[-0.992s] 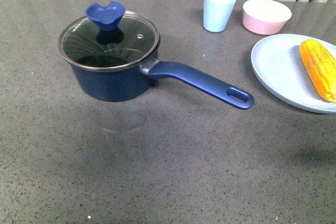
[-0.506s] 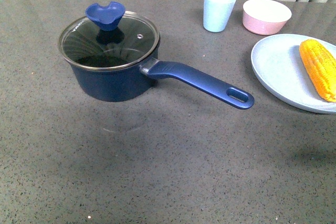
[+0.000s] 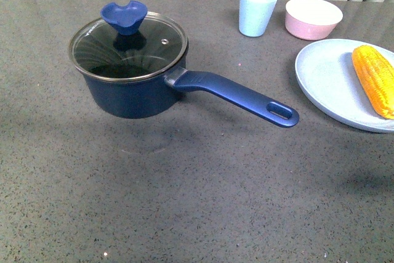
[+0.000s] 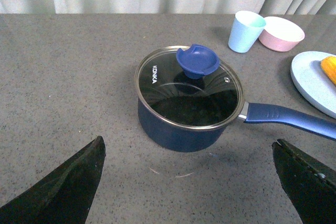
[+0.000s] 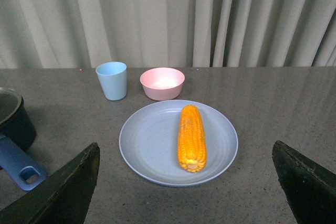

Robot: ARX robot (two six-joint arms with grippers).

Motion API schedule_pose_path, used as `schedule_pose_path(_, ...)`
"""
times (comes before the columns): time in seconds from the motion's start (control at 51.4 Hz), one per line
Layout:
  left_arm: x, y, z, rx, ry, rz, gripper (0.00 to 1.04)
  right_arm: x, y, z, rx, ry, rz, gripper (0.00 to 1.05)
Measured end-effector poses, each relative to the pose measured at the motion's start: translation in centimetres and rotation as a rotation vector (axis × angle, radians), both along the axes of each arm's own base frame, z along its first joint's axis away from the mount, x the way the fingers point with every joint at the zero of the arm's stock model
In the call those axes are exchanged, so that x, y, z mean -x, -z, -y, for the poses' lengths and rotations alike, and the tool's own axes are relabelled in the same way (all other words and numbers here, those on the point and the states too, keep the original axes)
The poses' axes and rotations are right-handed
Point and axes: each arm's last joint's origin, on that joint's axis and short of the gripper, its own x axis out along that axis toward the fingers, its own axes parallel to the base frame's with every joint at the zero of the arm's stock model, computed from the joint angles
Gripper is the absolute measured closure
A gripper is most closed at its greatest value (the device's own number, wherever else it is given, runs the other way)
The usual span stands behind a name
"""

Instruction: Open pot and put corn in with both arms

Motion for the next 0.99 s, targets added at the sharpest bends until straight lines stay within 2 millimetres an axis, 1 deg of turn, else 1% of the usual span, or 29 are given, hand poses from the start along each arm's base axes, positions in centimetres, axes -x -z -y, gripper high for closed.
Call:
schedule_pose_path(0.058,-1.4,0.2,0.7,-0.005,0.005,-0.007,0.09,0.0,0.0,0.0,0.000,0.000,0.000,0.09)
schedule_pose_path(0.175,-3.4,0.8,1.8,-0.014,0.016,-0.020,0.09,0.0,0.0,0.0,0.000,0.000,0.000,0.09)
schedule_pose_path(0.234,-4.8,1.5,2.7,-0.024,0.025,-0.033,0.09,0.0,0.0,0.0,0.000,0.000,0.000,0.09)
schedule_pose_path(0.292,-5.6,1.8,3.4,-0.027,0.035,-0.039,0.09,0.0,0.0,0.0,0.000,0.000,0.000,0.09)
schedule_pose_path(0.467,-7.4,2.7,5.0,-0.039,0.043,-0.043,0.09,0.0,0.0,0.0,0.000,0.000,0.000,0.09)
schedule_pose_path(0.642,-8.9,3.6,6.1,-0.059,0.042,-0.057,0.09,0.0,0.0,0.0,0.000,0.000,0.000,0.09)
schedule_pose_path(0.817,-9.9,4.0,7.2,-0.078,0.052,-0.055,0.09,0.0,0.0,0.0,0.000,0.000,0.000,0.09)
schedule_pose_path(0.992,-11.4,4.3,8.5,-0.093,0.052,-0.053,0.09,0.0,0.0,0.0,0.000,0.000,0.000,0.09)
